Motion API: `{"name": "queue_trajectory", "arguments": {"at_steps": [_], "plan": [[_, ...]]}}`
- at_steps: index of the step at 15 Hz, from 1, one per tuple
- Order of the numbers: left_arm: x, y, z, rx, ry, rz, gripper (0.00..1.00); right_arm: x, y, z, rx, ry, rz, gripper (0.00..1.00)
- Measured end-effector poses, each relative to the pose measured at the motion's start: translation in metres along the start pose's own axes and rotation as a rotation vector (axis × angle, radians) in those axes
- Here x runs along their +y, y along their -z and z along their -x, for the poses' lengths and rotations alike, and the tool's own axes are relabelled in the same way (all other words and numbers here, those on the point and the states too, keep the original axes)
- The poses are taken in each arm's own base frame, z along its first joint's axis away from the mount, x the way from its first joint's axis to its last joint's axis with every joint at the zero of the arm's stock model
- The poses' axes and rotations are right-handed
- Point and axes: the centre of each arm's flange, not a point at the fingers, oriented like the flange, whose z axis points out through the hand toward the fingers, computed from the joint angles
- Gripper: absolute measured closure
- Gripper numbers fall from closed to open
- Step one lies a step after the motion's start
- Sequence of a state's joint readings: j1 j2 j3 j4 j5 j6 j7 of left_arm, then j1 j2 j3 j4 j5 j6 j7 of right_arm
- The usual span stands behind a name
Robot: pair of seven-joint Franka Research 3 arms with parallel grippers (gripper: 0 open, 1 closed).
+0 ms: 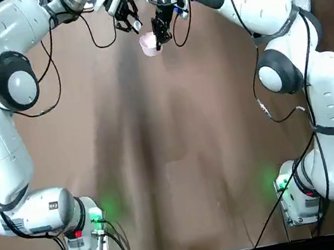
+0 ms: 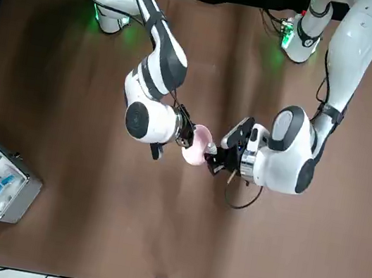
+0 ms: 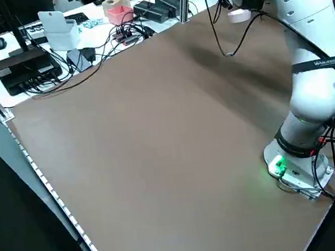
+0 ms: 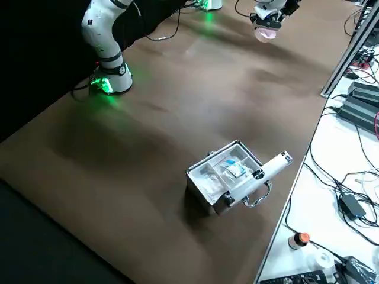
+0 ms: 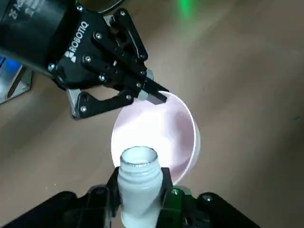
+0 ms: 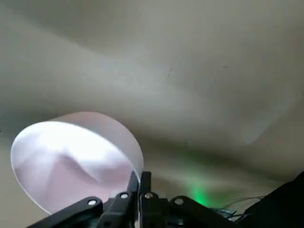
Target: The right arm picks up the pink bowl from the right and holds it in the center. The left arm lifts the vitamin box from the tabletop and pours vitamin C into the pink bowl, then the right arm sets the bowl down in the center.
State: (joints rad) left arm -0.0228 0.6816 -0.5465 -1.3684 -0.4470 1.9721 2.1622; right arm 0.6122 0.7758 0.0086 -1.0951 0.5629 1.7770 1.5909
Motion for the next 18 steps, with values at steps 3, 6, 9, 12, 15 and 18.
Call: {"name": "queue_trajectory", "arguments": {"at_steps": [3, 6, 9, 12, 15, 18], "plan": [[-0.009, -0.017, -0.017, -0.024, -0.042, 0.014, 0.64, 0.000, 0.000, 0.001, 0.000, 0.003, 0.000, 0.98], [-0.014, -0.023, -0.023, -0.057, -0.068, 0.009, 0.64, 0.000, 0.000, 0.001, -0.001, 0.004, 0.001, 0.98], [-0.017, -0.023, -0.022, -0.088, -0.079, -0.003, 0.64, 0.000, -0.001, 0.001, -0.001, 0.004, 0.001, 0.98], [-0.018, -0.020, -0.018, -0.177, -0.126, 0.009, 0.64, 0.000, -0.001, 0.001, -0.001, 0.005, 0.001, 0.98], [-0.021, -0.025, -0.022, -0.218, -0.162, 0.028, 0.64, 0.000, -0.001, 0.001, -0.001, 0.005, 0.001, 0.98], [-0.026, -0.030, -0.030, -0.268, -0.208, 0.040, 0.64, 0.000, -0.001, 0.001, -0.001, 0.007, 0.002, 0.98]]}}
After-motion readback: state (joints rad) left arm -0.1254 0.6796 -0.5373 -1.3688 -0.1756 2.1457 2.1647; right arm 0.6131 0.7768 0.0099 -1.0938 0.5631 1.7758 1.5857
